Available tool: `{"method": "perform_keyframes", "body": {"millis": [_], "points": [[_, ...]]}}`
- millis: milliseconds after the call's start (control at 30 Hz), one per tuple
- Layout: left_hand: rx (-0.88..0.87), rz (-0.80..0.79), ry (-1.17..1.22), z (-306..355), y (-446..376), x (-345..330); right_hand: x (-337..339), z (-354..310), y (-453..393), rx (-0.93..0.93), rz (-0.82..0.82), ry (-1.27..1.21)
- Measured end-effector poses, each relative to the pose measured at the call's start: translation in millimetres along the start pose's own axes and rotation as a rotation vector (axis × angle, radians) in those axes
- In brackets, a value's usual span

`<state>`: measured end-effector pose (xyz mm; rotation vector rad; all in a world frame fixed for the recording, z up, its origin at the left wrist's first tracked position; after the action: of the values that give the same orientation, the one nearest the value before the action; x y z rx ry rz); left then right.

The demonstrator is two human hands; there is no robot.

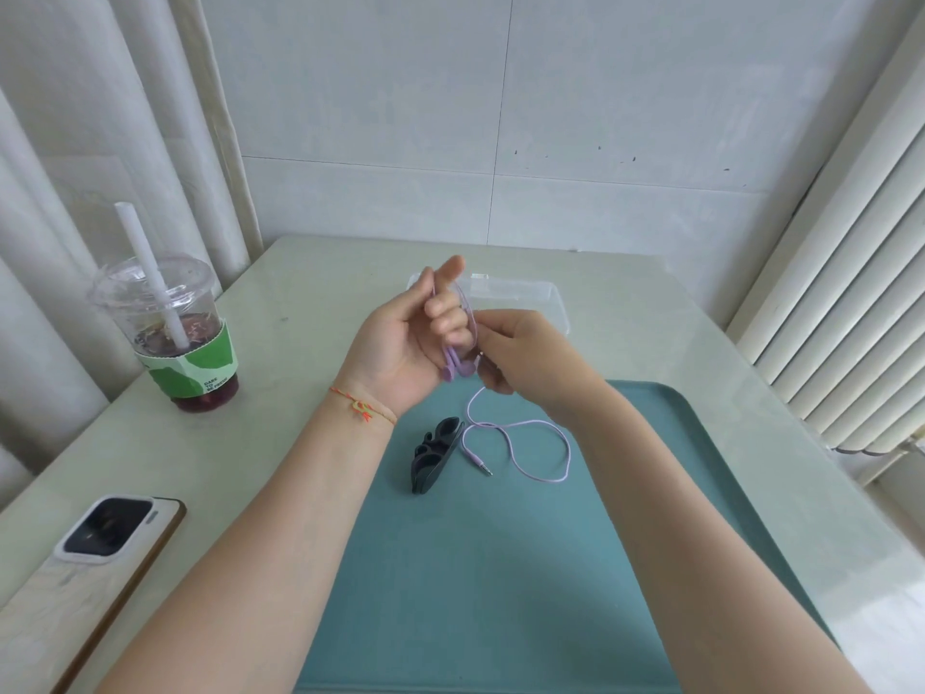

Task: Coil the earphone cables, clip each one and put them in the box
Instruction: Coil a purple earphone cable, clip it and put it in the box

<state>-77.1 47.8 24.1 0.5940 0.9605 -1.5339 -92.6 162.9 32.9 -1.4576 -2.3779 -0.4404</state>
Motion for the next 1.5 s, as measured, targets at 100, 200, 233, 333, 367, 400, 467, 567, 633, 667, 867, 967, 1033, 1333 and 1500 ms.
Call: {"method": "perform_keyframes", "body": {"millis": [100, 200, 233, 333, 367, 400, 467, 567, 633, 667, 867, 967, 1033, 1333, 1500], "points": [[-0.094, 0.079, -0.036, 4.7, -1.2, 5.3, -3.2, 3.9, -1.8, -0.066, -0.001, 0.052], [-0.154, 0.081, -0.126, 8.1, -2.4, 7.4, -7.4, 6.8, -1.3, -0.106, -0.049, 0.135], [-0.168, 0.081, -0.156, 9.1, -3.0, 8.4, -9.3, 7.0, -0.9, -0.11, -0.06, 0.168], [-0.21, 0.112, -0.228, 12.1, -4.2, 13.9, -14.0, 6.2, -0.8, -0.086, -0.061, 0.267], [-0.225, 0.124, -0.239, 13.2, -4.4, 15.3, -15.0, 5.5, 0.4, -0.078, -0.069, 0.312], [-0.24, 0.132, -0.246, 14.4, -4.6, 16.3, -16.9, 5.4, 1.6, -0.074, -0.089, 0.357], [-0.265, 0.151, -0.244, 16.7, -4.8, 18.0, -21.8, 5.9, 4.9, -0.073, -0.151, 0.44], [-0.297, 0.181, -0.255, 19.0, -4.9, 20.0, -28.4, 5.3, 7.9, -0.062, -0.189, 0.493], [-0.312, 0.194, -0.324, 18.4, -5.5, 21.8, -28.9, 1.8, 9.2, -0.034, -0.171, 0.475], [-0.318, 0.197, -0.375, 17.5, -5.8, 22.5, -27.3, -0.7, 9.7, -0.02, -0.154, 0.466], [-0.244, 0.194, -0.687, 5.6, -1.3, 21.5, -2.9, -9.5, 7.3, 0.033, 0.058, 0.426], [-0.157, 0.157, -0.893, -3.9, 0.6, 22.7, 8.7, -8.7, 5.2, 0.038, 0.14, 0.383], [-0.072, 0.116, -0.959, -9.1, 1.2, 20.4, 15.8, -9.4, 3.7, 0.067, 0.207, 0.346], [0.332, -0.136, -0.507, -21.9, 8.2, 4.2, 24.7, -4.6, -5.7, 0.09, 0.339, 0.128], [0.114, -0.03, -0.158, -8.3, 1.2, -0.7, 14.7, 3.2, -6.2, 0.038, 0.204, 0.269]]}}
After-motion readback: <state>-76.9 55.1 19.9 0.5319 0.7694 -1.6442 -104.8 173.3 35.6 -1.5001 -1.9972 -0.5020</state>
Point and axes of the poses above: each hand's wrist, its own y-axis away from the middle knuckle, its own x-axis out of the back of the hand, z = x × y, the point moved 4 cm from there along -y, towards the middle knuckle, and after that the axes turned 12 degrees about -x, right-handed, at the moved point
